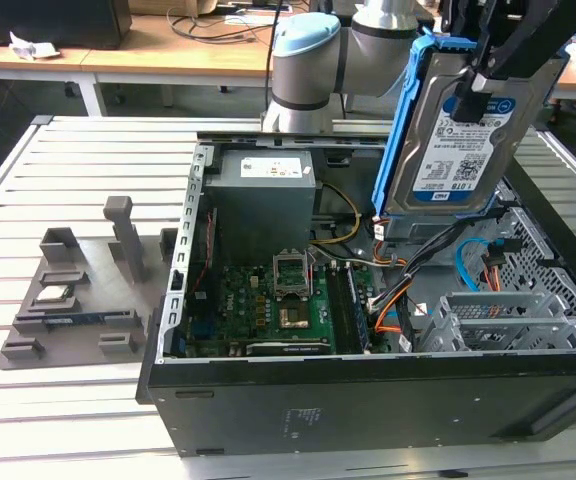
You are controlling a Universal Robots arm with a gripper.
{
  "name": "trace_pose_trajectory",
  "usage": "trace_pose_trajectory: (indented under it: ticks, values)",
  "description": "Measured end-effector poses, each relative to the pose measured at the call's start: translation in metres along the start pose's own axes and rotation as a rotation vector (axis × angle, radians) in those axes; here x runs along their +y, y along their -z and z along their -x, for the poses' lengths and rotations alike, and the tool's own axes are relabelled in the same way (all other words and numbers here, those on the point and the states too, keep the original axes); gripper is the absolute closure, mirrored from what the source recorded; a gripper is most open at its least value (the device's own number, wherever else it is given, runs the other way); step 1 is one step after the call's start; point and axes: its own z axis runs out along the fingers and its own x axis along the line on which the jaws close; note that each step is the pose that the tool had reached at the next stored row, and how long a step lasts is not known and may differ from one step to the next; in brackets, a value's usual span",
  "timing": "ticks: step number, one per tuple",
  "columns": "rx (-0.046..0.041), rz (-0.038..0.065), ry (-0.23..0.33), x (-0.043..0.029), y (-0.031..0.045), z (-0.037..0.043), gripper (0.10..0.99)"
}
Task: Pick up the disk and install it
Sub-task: 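Pick up the disk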
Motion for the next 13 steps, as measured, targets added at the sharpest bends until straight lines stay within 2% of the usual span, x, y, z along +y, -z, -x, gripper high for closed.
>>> trace_pose_trajectory:
  ticks: [2, 13]
  values:
    - [0.0020, 0.000, 0.000, 0.0002, -0.0004, -0.0089, 0.725]
    - [0.0061, 0.000, 0.000, 0.0010, -0.0019, -0.0409, 0.725]
